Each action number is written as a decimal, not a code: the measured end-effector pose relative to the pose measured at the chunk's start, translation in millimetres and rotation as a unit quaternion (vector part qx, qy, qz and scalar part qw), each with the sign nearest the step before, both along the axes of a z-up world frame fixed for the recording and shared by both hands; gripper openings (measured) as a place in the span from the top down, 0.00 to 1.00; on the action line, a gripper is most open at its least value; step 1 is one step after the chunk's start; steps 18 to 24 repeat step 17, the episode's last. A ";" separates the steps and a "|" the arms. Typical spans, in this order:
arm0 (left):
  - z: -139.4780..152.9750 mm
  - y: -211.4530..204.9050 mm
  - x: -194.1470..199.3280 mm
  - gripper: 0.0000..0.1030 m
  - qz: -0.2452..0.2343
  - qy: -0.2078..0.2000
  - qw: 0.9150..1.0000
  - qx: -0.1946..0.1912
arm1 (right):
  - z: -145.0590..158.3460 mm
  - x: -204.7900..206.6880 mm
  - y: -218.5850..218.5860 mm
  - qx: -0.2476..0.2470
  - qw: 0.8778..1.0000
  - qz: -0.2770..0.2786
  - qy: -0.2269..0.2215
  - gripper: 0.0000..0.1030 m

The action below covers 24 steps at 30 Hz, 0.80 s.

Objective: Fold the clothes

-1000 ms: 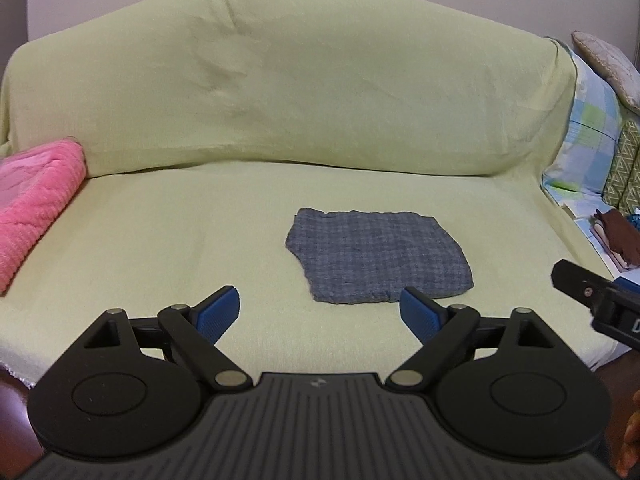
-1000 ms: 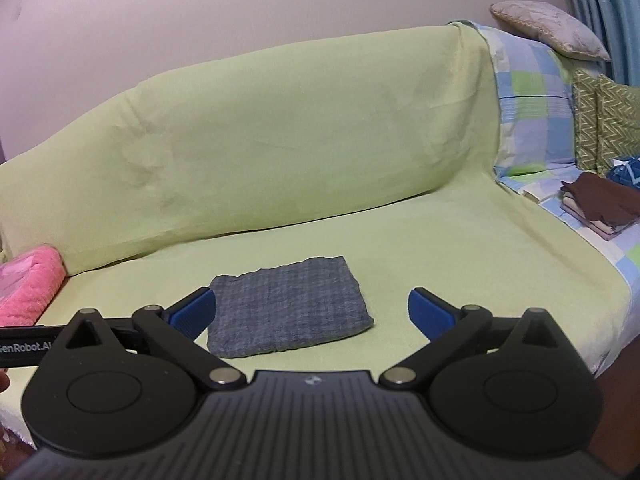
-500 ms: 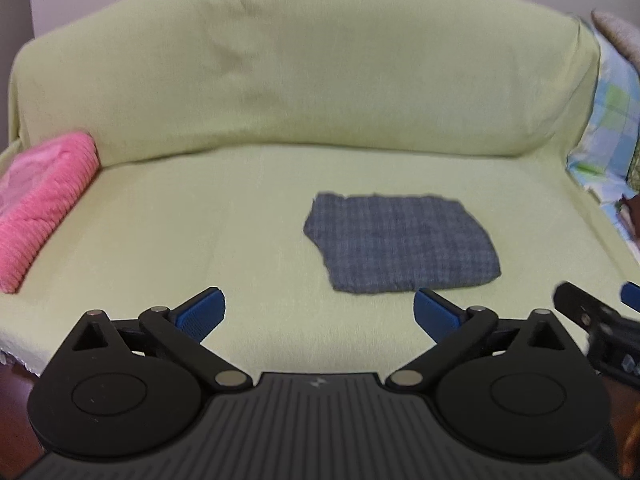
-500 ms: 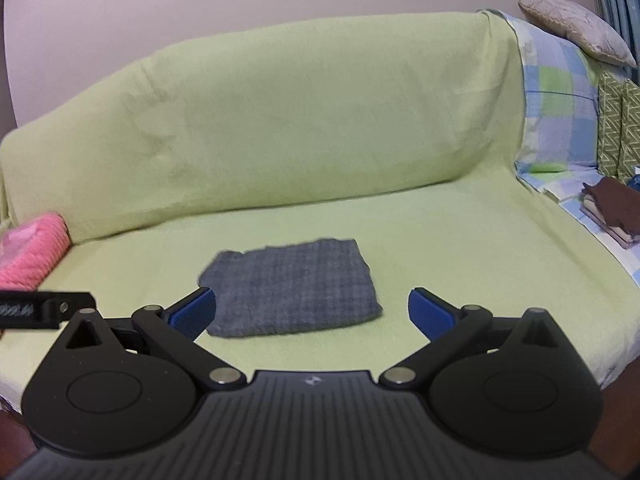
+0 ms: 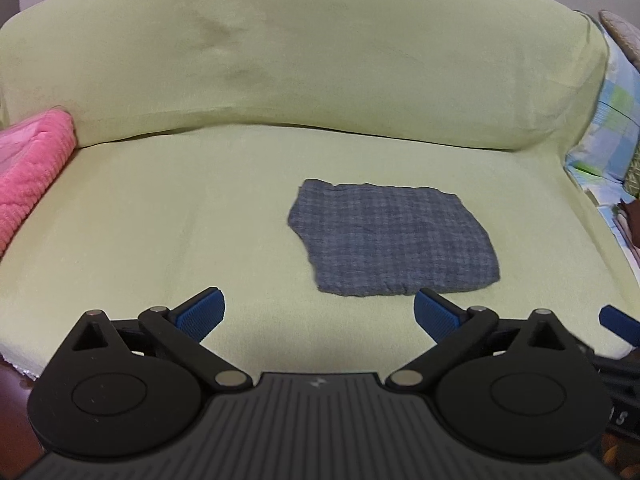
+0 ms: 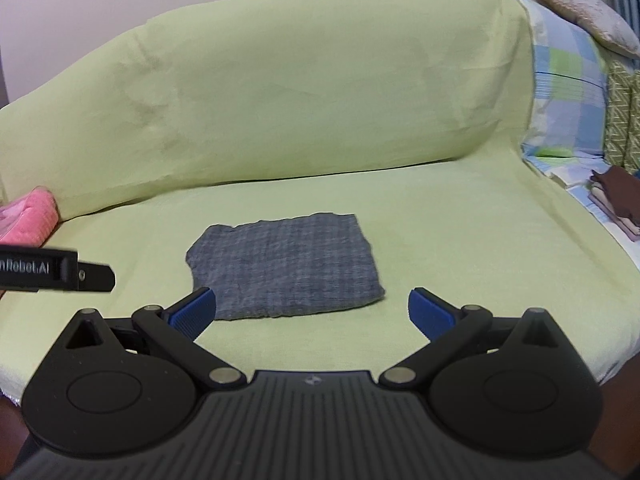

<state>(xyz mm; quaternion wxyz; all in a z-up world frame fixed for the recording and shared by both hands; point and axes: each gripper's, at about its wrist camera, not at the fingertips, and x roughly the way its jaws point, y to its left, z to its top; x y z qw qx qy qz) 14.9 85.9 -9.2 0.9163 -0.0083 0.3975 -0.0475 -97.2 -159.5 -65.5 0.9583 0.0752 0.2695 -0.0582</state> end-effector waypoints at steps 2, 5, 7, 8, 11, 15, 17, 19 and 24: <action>1.6 0.5 1.2 0.01 0.004 -0.002 1.000 0.003 | -0.9 0.3 0.6 0.003 1.000 0.005 0.001 0.02; 4.2 -1.0 0.6 0.01 0.004 -0.009 1.000 0.005 | -2.0 -1.8 -1.0 0.006 1.000 0.004 0.000 0.02; 7.1 -4.0 -0.9 0.01 0.001 -0.015 1.000 0.007 | -1.7 -3.1 -3.0 0.009 1.000 0.001 0.000 0.02; 8.3 -6.3 -1.5 0.01 -0.002 -0.018 1.000 0.009 | -1.7 -3.6 -3.5 0.011 1.000 0.000 0.000 0.02; 12.5 -13.1 -4.6 0.01 -0.014 -0.037 0.999 0.013 | -1.3 -4.7 -4.6 0.012 1.000 0.001 -0.001 0.02; 20.3 -31.3 -9.3 0.01 -0.034 -0.072 0.996 0.044 | -0.8 -6.0 -6.1 0.010 1.000 0.002 -0.005 0.02; 22.2 -36.3 -7.0 0.01 -0.038 -0.068 0.996 0.039 | -0.4 -7.4 -8.5 0.010 1.000 -0.002 -0.006 0.02; 22.2 -36.3 -7.0 0.01 -0.038 -0.068 0.996 0.039 | -0.4 -7.4 -8.5 0.010 1.000 -0.002 -0.006 0.02; 22.2 -36.3 -7.0 0.01 -0.038 -0.068 0.996 0.039 | -0.4 -7.4 -8.5 0.010 1.000 -0.002 -0.006 0.02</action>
